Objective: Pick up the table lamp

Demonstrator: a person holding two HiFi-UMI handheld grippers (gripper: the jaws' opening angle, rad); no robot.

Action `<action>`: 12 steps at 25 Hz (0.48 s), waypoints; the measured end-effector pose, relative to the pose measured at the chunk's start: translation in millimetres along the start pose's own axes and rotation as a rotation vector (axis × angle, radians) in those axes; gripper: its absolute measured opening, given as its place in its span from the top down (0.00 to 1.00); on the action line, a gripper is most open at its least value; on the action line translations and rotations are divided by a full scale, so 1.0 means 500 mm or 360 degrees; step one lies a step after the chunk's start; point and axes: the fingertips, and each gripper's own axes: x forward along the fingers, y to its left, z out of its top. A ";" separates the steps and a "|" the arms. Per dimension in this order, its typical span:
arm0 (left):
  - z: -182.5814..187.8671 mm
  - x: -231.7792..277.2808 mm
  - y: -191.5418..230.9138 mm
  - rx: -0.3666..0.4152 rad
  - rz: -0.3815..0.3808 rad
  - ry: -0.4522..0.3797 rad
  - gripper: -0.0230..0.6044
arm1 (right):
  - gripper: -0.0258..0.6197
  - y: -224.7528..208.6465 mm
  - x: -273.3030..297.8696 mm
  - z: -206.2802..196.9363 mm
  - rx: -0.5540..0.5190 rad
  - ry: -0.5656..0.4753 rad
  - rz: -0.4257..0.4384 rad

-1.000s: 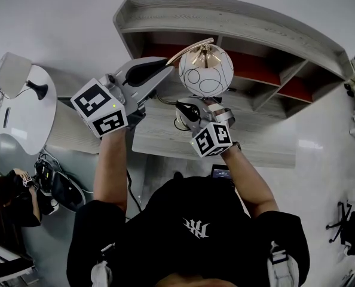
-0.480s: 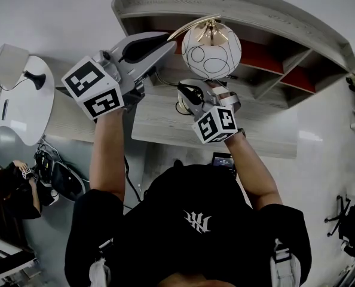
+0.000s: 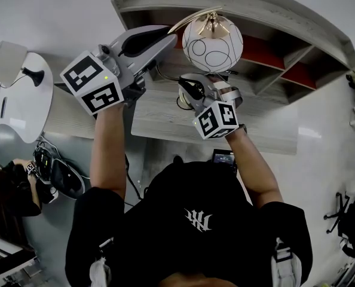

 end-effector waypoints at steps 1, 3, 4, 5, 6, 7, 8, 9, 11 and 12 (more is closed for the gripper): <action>-0.001 0.000 0.000 -0.0002 -0.0002 0.0000 0.90 | 0.89 0.001 0.002 0.000 -0.0003 0.0004 0.0003; -0.002 0.000 0.000 -0.0005 -0.0005 0.0001 0.90 | 0.89 0.003 0.003 0.001 -0.0009 0.0009 0.0010; -0.003 0.000 0.000 -0.0008 -0.0004 0.0001 0.90 | 0.89 0.004 0.003 0.001 -0.0011 0.0009 0.0012; -0.004 0.000 0.001 -0.0010 -0.0003 -0.0001 0.90 | 0.89 0.005 0.003 0.001 -0.0013 0.0007 0.0014; -0.004 0.000 0.002 -0.0012 -0.0001 -0.0004 0.91 | 0.89 0.006 0.002 0.001 -0.0015 0.0005 0.0014; -0.005 0.000 0.004 -0.0013 0.0001 -0.0009 0.91 | 0.89 0.006 0.002 0.000 -0.0018 0.0002 0.0013; -0.005 0.000 0.006 -0.0016 0.0000 -0.0013 0.90 | 0.89 0.006 0.002 -0.001 -0.0023 0.0001 0.0010; -0.004 0.001 0.006 -0.0018 -0.0003 -0.0018 0.90 | 0.89 0.005 0.003 -0.001 -0.0027 0.0002 0.0006; -0.003 0.000 0.005 -0.0019 -0.0010 -0.0024 0.90 | 0.89 0.002 0.002 -0.002 -0.0034 0.0010 -0.0003; -0.002 0.000 0.004 -0.0017 -0.0013 -0.0025 0.90 | 0.89 0.001 0.002 -0.002 -0.0036 0.0015 -0.0006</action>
